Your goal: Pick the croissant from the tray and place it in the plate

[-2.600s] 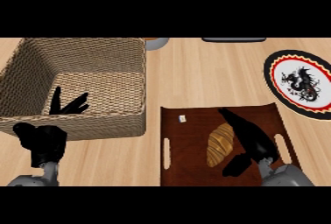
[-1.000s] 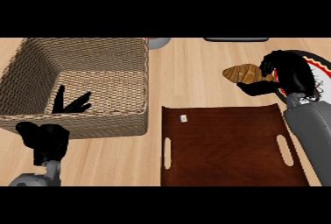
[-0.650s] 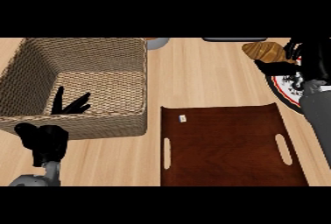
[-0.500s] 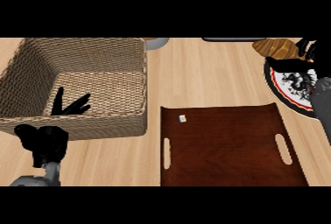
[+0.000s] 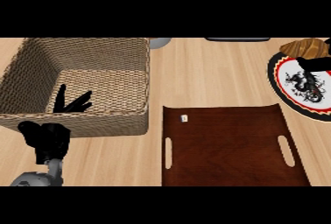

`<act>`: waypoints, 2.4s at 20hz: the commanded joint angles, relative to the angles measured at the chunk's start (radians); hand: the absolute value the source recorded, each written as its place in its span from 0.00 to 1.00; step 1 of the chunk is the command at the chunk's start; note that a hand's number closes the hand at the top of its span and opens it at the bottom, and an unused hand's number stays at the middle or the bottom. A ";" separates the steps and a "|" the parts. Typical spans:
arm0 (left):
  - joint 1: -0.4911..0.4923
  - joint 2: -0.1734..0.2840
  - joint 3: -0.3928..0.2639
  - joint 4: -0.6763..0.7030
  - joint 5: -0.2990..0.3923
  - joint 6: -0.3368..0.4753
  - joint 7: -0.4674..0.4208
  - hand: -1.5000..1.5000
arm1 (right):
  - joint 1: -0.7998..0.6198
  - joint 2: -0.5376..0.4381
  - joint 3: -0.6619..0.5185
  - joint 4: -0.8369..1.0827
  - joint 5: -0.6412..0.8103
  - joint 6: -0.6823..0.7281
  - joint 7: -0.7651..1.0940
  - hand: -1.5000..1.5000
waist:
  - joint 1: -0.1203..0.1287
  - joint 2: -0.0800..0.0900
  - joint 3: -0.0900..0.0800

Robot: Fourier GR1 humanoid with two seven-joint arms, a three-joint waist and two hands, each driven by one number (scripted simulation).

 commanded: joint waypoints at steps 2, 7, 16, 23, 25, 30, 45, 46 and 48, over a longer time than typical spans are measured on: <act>0.004 -0.014 -0.089 0.096 -0.033 -0.034 0.081 0.50 | -0.004 -0.057 -0.045 0.161 -0.010 -0.001 -0.098 1.00 | 0.000 0.023 -0.011; -0.017 0.004 -0.081 0.087 -0.032 -0.043 0.099 0.50 | -0.041 -0.064 -0.057 0.303 -0.031 0.089 -0.145 1.00 | 0.009 0.025 -0.010; -0.003 0.013 -0.074 0.087 -0.012 -0.073 0.072 0.50 | -0.065 -0.082 -0.067 0.505 -0.060 0.317 -0.239 0.00 | 0.023 0.028 -0.009; 0.010 0.037 -0.040 0.103 0.017 -0.098 0.065 0.50 | -0.060 -0.075 -0.164 0.501 -0.162 0.299 -0.517 0.00 | 0.010 0.025 -0.008; 0.048 0.029 -0.056 0.096 -0.005 -0.080 0.038 0.50 | -0.074 -0.079 -0.256 0.486 -0.260 0.312 -0.582 0.00 | -0.001 0.020 -0.007; 0.030 0.007 -0.064 0.074 -0.009 -0.045 0.059 0.50 | -0.088 -0.105 -0.433 0.513 -0.442 0.389 -0.649 0.00 | -0.019 0.017 -0.007; 0.003 0.023 -0.065 0.098 -0.018 -0.068 0.069 0.50 | 0.023 -0.155 -0.485 0.598 -0.496 0.566 -0.868 0.00 | 0.006 0.022 -0.009; 0.024 -0.014 -0.098 0.065 -0.033 -0.030 0.085 0.50 | 0.023 -0.159 -0.492 0.604 -0.502 0.564 -0.874 0.00 | 0.013 0.021 -0.008; 0.000 -0.008 -0.090 0.089 -0.037 -0.033 0.087 0.50 | 0.007 -0.139 -0.481 0.605 -0.493 0.546 -0.871 0.00 | 0.012 0.022 -0.009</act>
